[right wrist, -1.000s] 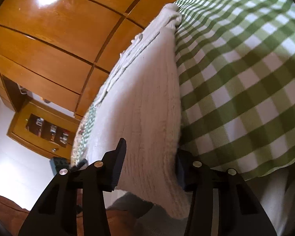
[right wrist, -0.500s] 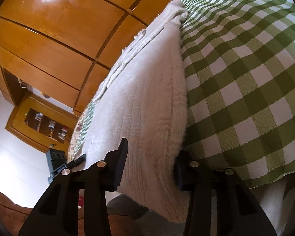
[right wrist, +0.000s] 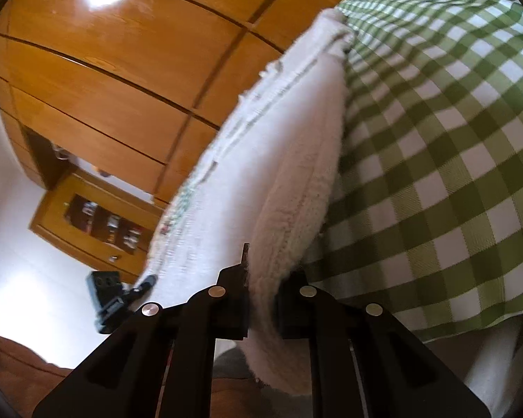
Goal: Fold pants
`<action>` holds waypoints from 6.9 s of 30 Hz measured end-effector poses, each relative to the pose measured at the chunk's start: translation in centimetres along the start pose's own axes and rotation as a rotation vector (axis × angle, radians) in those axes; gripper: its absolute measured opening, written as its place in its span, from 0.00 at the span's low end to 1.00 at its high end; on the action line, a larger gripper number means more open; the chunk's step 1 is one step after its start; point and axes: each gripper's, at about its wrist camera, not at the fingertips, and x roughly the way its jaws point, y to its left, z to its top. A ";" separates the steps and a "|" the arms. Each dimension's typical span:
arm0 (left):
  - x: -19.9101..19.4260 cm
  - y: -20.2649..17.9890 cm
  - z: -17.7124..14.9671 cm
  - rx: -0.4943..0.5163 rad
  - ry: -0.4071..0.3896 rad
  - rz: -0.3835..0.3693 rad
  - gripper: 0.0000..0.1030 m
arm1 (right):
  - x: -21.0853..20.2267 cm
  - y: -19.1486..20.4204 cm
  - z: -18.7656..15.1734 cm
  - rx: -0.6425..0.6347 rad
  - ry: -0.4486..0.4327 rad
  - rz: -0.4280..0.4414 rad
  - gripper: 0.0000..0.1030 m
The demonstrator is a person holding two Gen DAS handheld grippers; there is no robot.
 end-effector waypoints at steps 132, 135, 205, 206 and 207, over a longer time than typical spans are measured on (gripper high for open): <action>0.9 1.5 3.6 -0.008 -0.149 0.502 0.57 | 2.3 3.4 4.0 -0.288 -0.226 -0.610 0.25; -0.1 -0.6 4.2 0.034 -0.240 0.502 0.65 | 1.1 4.7 4.0 -0.312 -0.295 -0.631 0.36; 7.1 -3.7 5.0 0.087 -0.171 0.472 0.95 | 2.7 4.6 6.5 -0.289 -0.286 -0.601 0.50; 7.4 -4.0 5.1 0.098 -0.165 0.466 0.95 | 3.0 4.9 6.7 -0.306 -0.280 -0.600 0.50; 7.7 -4.4 5.4 0.110 -0.159 0.461 0.95 | 3.4 5.2 7.0 -0.325 -0.272 -0.601 0.50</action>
